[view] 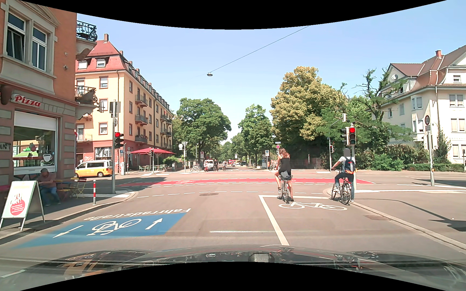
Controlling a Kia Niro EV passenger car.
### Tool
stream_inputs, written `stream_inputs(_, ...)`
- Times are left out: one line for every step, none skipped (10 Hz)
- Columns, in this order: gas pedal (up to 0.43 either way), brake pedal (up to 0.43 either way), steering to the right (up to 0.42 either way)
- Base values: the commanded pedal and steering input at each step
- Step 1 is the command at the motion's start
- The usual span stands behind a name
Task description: Follow the waypoints while adhering to traffic rules and regulations
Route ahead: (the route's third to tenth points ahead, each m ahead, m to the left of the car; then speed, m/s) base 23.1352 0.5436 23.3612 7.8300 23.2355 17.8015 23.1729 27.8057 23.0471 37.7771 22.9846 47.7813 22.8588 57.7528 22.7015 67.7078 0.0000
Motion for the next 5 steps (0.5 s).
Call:
stream_inputs(0.0,0.25,0.003)
stream_inputs(0.0,0.25,0.003)
stream_inputs(0.0,0.244,0.003)
stream_inputs(0.0,0.25,0.003)
stream_inputs(0.0,0.244,0.003)
